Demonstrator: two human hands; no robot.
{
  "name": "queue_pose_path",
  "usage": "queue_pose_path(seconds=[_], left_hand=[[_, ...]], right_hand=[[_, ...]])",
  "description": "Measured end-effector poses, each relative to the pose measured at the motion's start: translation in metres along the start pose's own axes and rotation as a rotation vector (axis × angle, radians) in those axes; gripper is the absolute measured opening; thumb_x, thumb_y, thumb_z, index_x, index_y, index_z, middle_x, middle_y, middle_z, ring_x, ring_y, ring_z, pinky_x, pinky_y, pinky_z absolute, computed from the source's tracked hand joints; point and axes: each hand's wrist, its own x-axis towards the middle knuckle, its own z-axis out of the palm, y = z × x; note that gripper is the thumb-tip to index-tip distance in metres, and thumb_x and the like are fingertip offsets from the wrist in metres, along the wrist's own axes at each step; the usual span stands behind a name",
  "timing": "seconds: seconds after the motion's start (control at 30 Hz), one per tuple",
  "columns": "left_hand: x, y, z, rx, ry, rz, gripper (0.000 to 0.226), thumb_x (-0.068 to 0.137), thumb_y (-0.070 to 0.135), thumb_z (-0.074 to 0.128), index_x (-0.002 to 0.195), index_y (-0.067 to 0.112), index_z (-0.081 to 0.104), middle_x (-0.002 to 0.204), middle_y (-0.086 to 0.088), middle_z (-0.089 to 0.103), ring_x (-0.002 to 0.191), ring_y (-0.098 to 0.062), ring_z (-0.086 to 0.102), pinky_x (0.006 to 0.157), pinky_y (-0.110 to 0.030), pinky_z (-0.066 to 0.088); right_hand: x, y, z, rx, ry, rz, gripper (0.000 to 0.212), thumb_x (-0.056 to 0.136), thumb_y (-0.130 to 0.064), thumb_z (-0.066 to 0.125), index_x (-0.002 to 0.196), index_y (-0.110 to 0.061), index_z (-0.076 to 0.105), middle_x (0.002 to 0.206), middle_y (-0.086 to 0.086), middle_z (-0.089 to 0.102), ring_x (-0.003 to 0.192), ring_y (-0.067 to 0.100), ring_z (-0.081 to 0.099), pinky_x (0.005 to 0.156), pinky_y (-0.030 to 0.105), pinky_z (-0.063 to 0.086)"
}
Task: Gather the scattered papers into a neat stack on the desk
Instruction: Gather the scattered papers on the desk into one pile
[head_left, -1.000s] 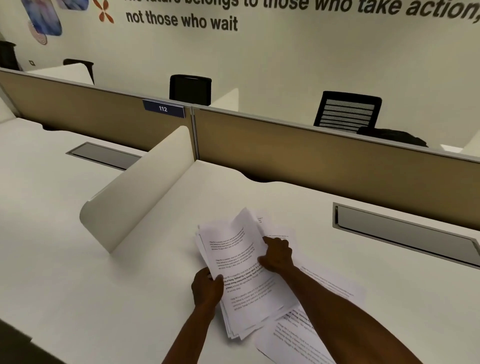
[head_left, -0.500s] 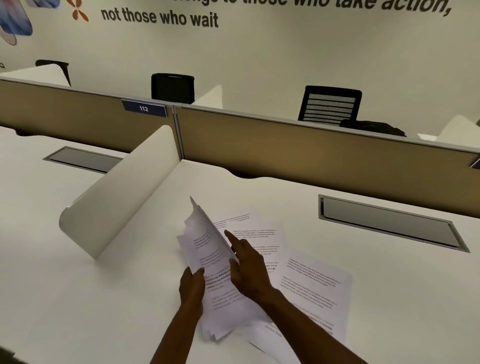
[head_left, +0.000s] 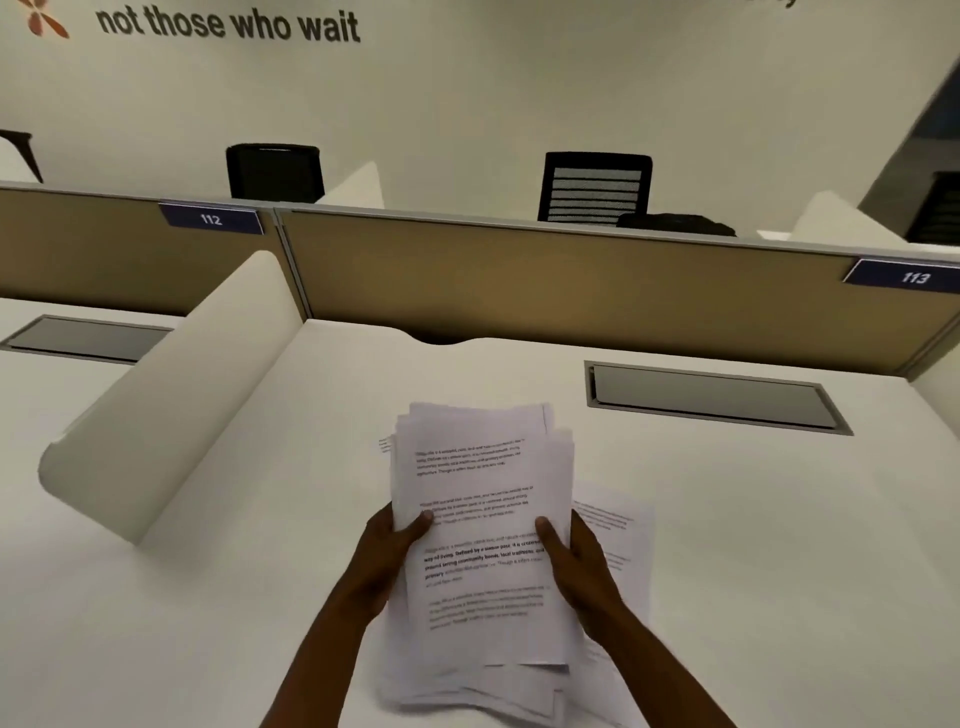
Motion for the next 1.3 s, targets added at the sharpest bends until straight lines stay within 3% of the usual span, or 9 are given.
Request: queue_pose_path(seconds=[0.1, 0.27, 0.37, 0.43, 0.53, 0.67, 0.9, 1.17, 1.3], left_hand=[[0.002, -0.001, 0.03, 0.115, -0.008, 0.024, 0.039, 0.086, 0.026, 0.075, 0.123, 0.019, 0.067, 0.117, -0.007, 0.075, 0.105, -0.028, 0.073, 0.087, -0.046, 0.061], [0.001, 0.002, 0.079, 0.375, -0.037, 0.059, 0.037, 0.087, 0.025, 0.073, 0.123, 0.022, 0.065, 0.113, 0.003, 0.075, 0.1, -0.018, 0.074, 0.084, -0.038, 0.062], [0.005, 0.0, 0.116, 0.613, 0.009, 0.009, 0.015, 0.083, 0.013, 0.069, 0.097, 0.019, 0.068, 0.09, 0.009, 0.071, 0.079, -0.007, 0.069, 0.064, -0.017, 0.058], [0.01, -0.007, 0.137, 0.737, 0.081, -0.025, 0.009, 0.081, 0.006, 0.064, 0.079, 0.016, 0.063, 0.082, 0.002, 0.068, 0.07, -0.01, 0.065, 0.059, -0.02, 0.057], [0.019, -0.024, 0.156, 0.919, 0.081, -0.053, 0.023, 0.08, 0.008, 0.063, 0.1, 0.0, 0.065, 0.115, -0.019, 0.063, 0.106, -0.032, 0.062, 0.088, -0.038, 0.057], [0.022, -0.041, 0.163, 1.193, 0.108, -0.135, 0.051, 0.078, 0.022, 0.063, 0.127, 0.012, 0.052, 0.141, -0.015, 0.037, 0.134, -0.036, 0.031, 0.114, -0.044, 0.033], [0.025, -0.048, 0.166, 1.289, 0.105, -0.127, 0.058, 0.075, 0.026, 0.062, 0.13, 0.013, 0.047, 0.136, -0.013, 0.044, 0.128, -0.034, 0.039, 0.111, -0.046, 0.029], [0.031, -0.042, 0.167, 1.164, 0.13, -0.152, 0.07, 0.078, 0.033, 0.061, 0.145, 0.023, 0.04, 0.138, -0.012, 0.05, 0.13, -0.034, 0.04, 0.11, -0.046, 0.027], [0.028, -0.034, 0.173, 1.092, 0.059, -0.021, 0.063, 0.081, 0.026, 0.061, 0.141, 0.025, 0.045, 0.131, -0.006, 0.061, 0.125, -0.03, 0.051, 0.108, -0.045, 0.038]], right_hand=[[-0.001, 0.018, -0.017, 0.057, 0.159, 0.06, 0.047, 0.097, -0.034, 0.058, 0.142, -0.023, 0.048, 0.133, 0.002, 0.062, 0.118, 0.024, 0.061, 0.105, 0.05, 0.049], [-0.012, 0.032, -0.057, 0.186, 0.248, 0.115, 0.048, 0.089, -0.026, 0.071, 0.135, -0.018, 0.057, 0.122, 0.004, 0.069, 0.108, 0.023, 0.067, 0.096, 0.044, 0.054], [-0.016, 0.042, -0.072, 0.118, 0.322, 0.139, 0.057, 0.083, -0.016, 0.078, 0.136, -0.014, 0.055, 0.123, 0.008, 0.067, 0.109, 0.029, 0.064, 0.099, 0.049, 0.052], [-0.017, 0.051, -0.072, 0.027, 0.394, 0.176, 0.06, 0.086, -0.011, 0.074, 0.14, -0.01, 0.05, 0.129, 0.015, 0.063, 0.114, 0.034, 0.061, 0.102, 0.049, 0.049], [-0.02, 0.058, -0.062, -0.178, 0.498, 0.196, 0.057, 0.088, -0.013, 0.069, 0.14, -0.009, 0.049, 0.131, 0.018, 0.062, 0.115, 0.037, 0.059, 0.102, 0.046, 0.049], [-0.023, 0.063, -0.051, -0.498, 0.601, 0.149, 0.046, 0.084, -0.012, 0.069, 0.127, 0.0, 0.059, 0.123, 0.023, 0.064, 0.114, 0.042, 0.056, 0.099, 0.049, 0.049], [-0.025, 0.069, -0.048, -0.641, 0.615, 0.104, 0.044, 0.08, -0.007, 0.069, 0.121, 0.005, 0.06, 0.124, 0.026, 0.061, 0.116, 0.045, 0.053, 0.099, 0.049, 0.048], [-0.024, 0.075, -0.052, -0.651, 0.622, 0.093, 0.044, 0.081, -0.008, 0.071, 0.12, 0.008, 0.058, 0.124, 0.027, 0.06, 0.115, 0.045, 0.052, 0.1, 0.049, 0.045], [-0.022, 0.077, -0.054, -0.639, 0.618, 0.096, 0.045, 0.08, -0.008, 0.072, 0.121, 0.007, 0.058, 0.124, 0.027, 0.06, 0.115, 0.046, 0.051, 0.099, 0.049, 0.045]])
